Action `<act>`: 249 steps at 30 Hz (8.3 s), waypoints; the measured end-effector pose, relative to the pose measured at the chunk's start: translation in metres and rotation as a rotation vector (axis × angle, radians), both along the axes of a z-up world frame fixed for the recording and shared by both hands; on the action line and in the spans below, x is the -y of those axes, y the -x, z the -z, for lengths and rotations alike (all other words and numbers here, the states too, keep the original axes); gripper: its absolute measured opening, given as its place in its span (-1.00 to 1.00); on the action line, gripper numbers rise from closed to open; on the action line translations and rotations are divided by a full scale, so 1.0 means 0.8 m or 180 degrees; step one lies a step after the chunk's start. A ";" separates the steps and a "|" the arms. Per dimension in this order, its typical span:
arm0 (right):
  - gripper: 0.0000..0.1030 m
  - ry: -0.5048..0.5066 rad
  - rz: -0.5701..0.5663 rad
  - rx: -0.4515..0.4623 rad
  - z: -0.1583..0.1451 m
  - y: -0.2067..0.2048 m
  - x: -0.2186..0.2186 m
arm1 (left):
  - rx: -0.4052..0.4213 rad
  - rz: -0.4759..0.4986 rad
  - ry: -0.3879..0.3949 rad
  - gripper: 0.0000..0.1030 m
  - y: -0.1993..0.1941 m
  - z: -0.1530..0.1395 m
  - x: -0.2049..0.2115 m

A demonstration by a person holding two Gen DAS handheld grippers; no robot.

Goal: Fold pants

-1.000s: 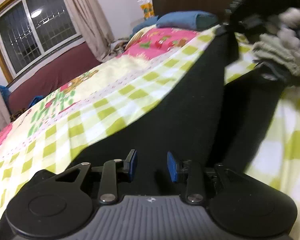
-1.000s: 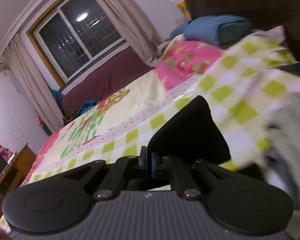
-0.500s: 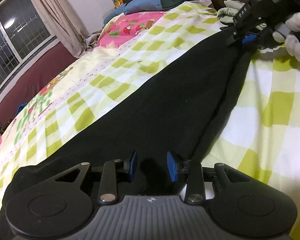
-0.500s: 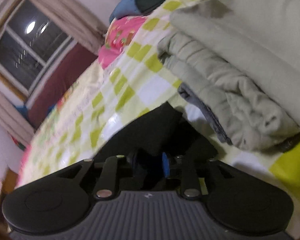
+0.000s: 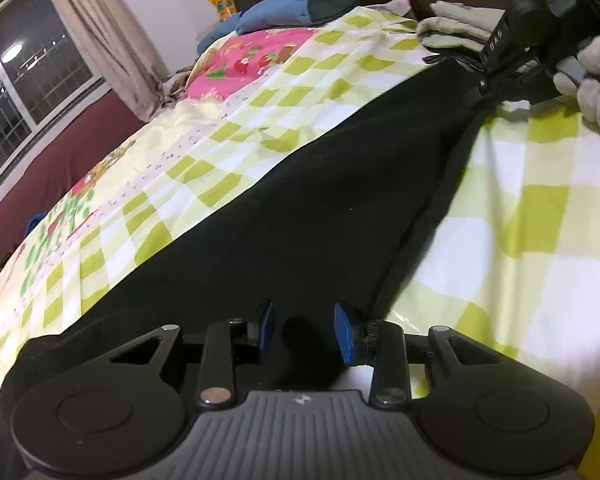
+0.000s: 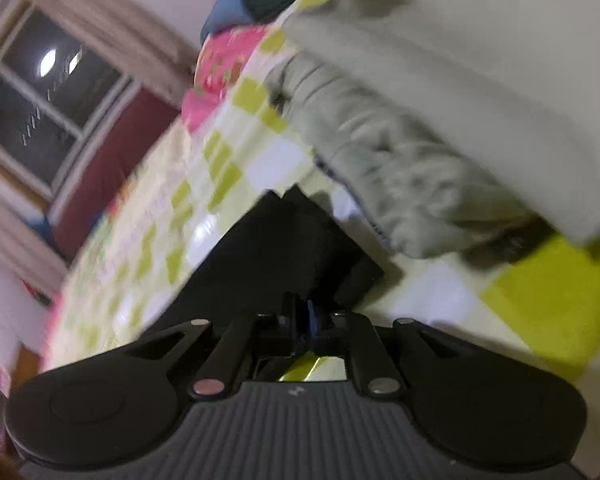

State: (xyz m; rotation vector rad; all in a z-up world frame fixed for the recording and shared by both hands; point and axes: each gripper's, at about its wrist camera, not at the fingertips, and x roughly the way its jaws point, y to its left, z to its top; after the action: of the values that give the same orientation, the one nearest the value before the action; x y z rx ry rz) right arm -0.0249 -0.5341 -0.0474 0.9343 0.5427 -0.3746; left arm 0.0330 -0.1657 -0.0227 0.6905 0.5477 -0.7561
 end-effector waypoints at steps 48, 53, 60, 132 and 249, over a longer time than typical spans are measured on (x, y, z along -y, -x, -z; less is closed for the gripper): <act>-0.27 0.0333 -0.0002 -0.0241 -0.041 0.020 -0.022 | -0.0035 0.0216 0.0125 0.01 0.020 -0.013 0.005; -0.21 0.0409 -0.0035 -0.0351 -0.036 0.028 -0.021 | -0.0086 0.0373 0.0117 0.03 0.022 -0.007 0.015; -0.19 0.0762 -0.0010 -0.0309 -0.069 0.051 -0.033 | -0.0173 0.0447 0.0103 0.03 0.023 0.001 0.029; -0.26 0.0486 -0.0204 -0.0355 -0.045 0.041 -0.024 | 0.0072 0.0674 0.0080 -0.35 0.044 -0.016 0.061; -0.48 -0.0471 0.0107 0.0214 0.025 -0.027 -0.011 | -0.0043 0.0362 0.0178 0.16 0.042 -0.004 0.036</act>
State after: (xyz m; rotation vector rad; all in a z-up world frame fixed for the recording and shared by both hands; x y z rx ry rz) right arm -0.0031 -0.5253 -0.0677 1.0960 0.4987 -0.3352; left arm -0.0007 -0.1949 -0.0198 0.6691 0.5009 -0.8798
